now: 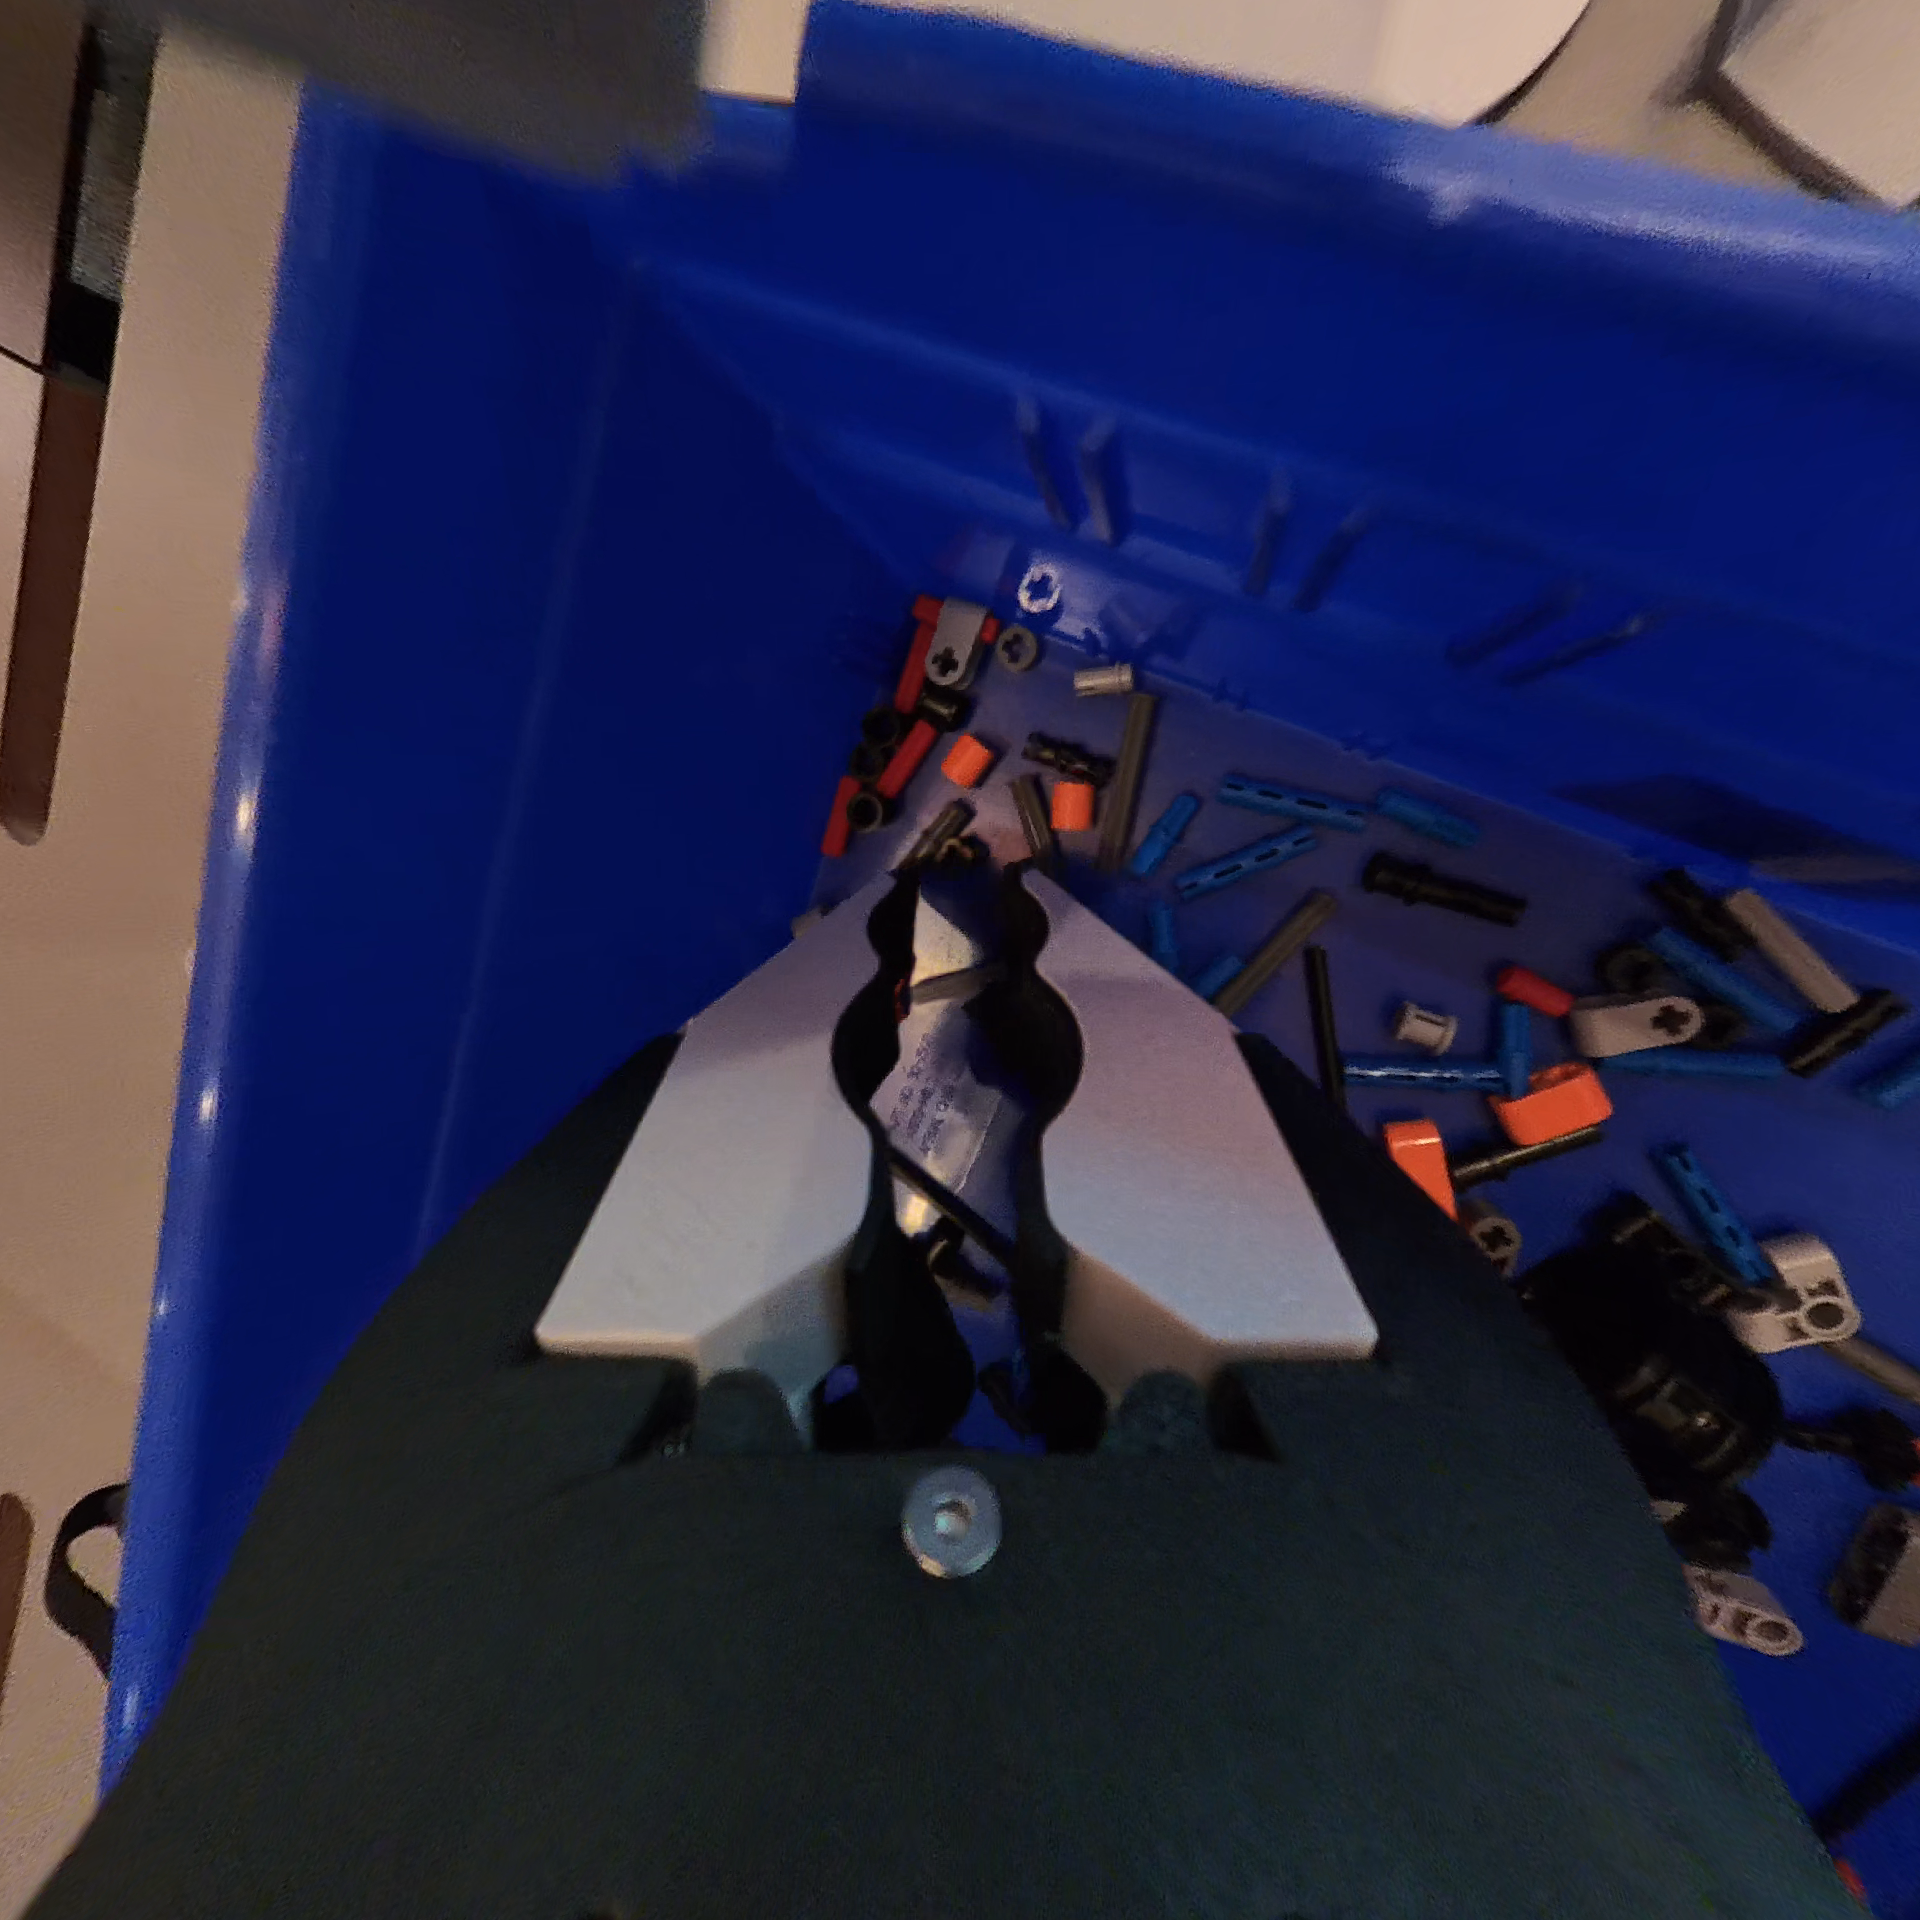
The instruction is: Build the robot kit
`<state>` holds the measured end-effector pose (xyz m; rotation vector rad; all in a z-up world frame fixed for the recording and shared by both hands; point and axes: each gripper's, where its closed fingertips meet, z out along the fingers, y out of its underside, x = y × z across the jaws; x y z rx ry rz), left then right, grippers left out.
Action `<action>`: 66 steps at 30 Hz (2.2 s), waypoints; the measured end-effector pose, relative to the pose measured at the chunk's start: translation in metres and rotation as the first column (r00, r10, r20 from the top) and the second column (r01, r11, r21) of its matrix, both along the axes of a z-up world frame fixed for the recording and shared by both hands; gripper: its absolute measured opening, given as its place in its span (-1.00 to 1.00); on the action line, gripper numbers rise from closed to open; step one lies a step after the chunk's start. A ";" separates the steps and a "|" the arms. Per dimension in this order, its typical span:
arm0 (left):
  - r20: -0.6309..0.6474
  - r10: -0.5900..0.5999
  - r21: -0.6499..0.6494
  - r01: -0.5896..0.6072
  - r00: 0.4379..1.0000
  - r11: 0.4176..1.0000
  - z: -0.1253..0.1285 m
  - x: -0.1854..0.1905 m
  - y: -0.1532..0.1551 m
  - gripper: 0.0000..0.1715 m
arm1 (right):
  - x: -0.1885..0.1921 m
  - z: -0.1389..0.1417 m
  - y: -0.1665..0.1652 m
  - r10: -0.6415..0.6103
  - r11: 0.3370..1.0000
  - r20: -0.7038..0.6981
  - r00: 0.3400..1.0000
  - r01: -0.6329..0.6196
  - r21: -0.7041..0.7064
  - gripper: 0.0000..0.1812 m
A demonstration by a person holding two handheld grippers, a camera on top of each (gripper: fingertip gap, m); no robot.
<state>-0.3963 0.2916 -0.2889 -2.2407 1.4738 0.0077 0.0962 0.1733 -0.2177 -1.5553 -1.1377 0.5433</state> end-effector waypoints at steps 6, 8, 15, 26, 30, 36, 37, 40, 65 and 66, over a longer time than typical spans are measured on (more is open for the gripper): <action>0.017 0.012 0.012 -0.012 1.000 1.000 -0.001 0.006 0.003 -0.92 | 0.001 0.000 0.000 -0.003 1.000 -0.001 1.000 0.003 0.002 -0.87; 0.023 0.012 0.016 -0.012 1.000 1.000 -0.002 0.007 0.004 -0.93 | 0.001 0.000 0.000 -0.001 1.000 -0.002 1.000 0.001 0.001 -0.87; 0.039 0.003 0.033 -0.004 0.999 0.999 -0.001 0.008 0.005 -0.94 | 0.001 0.002 -0.001 0.001 1.000 -0.005 1.000 -0.001 0.005 -0.87; 0.068 -0.048 0.238 0.031 0.997 0.971 0.093 0.025 -0.033 -0.94 | -0.005 0.007 -0.005 0.020 0.999 0.004 1.000 -0.020 0.033 -0.87; 0.102 -0.129 0.329 0.089 0.986 0.940 0.144 0.067 -0.057 -0.95 | -0.009 0.010 -0.009 0.042 0.998 0.004 0.999 -0.042 0.049 -0.87; 0.093 -0.349 0.255 0.316 0.933 0.914 0.120 0.176 -0.109 -0.95 | -0.009 0.012 -0.015 0.062 0.996 0.009 0.998 -0.062 0.059 -0.87; 0.078 -0.380 0.237 0.353 0.922 0.905 0.108 0.191 -0.116 -0.95 | -0.009 0.012 -0.016 0.069 0.996 0.009 0.998 -0.069 0.062 -0.88; 0.082 -0.446 0.144 0.432 0.891 0.890 0.073 0.227 -0.136 -0.95 | -0.011 0.015 -0.021 0.090 0.993 0.004 0.996 -0.090 0.073 -0.87; 0.063 -0.370 0.190 0.353 0.927 0.916 0.075 0.232 -0.125 -0.82 | -0.012 0.028 -0.038 0.132 0.982 0.000 0.991 -0.131 0.137 -0.88; 0.068 -0.354 0.213 0.333 0.933 0.918 0.084 0.226 -0.122 -0.83 | -0.012 0.029 -0.038 0.131 0.982 0.000 0.991 -0.130 0.139 -0.88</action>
